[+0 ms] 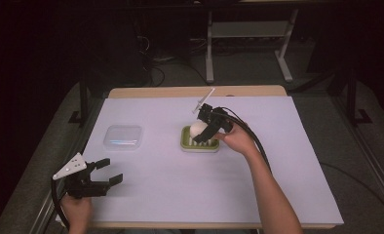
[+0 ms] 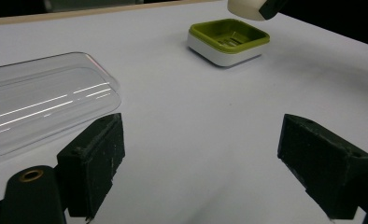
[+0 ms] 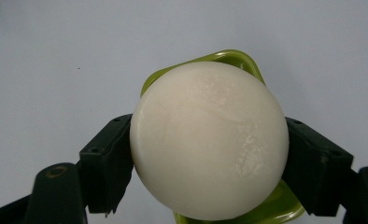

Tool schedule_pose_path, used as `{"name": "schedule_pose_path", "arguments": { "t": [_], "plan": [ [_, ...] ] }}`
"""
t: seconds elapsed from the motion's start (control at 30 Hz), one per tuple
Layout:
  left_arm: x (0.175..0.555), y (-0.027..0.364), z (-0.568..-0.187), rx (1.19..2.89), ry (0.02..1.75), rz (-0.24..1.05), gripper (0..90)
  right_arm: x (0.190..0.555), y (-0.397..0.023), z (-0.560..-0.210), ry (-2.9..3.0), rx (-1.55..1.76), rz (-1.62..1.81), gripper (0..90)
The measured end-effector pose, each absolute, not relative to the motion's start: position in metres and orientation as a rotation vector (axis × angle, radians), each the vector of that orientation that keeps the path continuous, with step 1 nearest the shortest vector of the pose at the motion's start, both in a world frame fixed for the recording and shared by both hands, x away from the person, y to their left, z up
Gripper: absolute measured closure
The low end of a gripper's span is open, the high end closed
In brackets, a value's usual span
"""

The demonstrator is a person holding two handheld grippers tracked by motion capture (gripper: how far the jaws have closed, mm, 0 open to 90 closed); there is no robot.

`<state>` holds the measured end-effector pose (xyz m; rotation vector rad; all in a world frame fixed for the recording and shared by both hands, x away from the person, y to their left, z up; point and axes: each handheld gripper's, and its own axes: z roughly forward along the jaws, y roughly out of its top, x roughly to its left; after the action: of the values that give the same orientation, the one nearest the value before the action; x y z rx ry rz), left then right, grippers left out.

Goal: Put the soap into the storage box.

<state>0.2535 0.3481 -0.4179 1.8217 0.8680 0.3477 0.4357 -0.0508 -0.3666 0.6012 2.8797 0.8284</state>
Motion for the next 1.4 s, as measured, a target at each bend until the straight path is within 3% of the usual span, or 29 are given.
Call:
{"name": "schedule_pose_path", "arguments": {
  "t": [1.4],
  "plan": [
    [0.254,0.348,-0.418,1.822,0.867,0.347,14.5,0.450,-0.048,-0.389,2.895,0.682,0.826,23.1]
  ]
}}
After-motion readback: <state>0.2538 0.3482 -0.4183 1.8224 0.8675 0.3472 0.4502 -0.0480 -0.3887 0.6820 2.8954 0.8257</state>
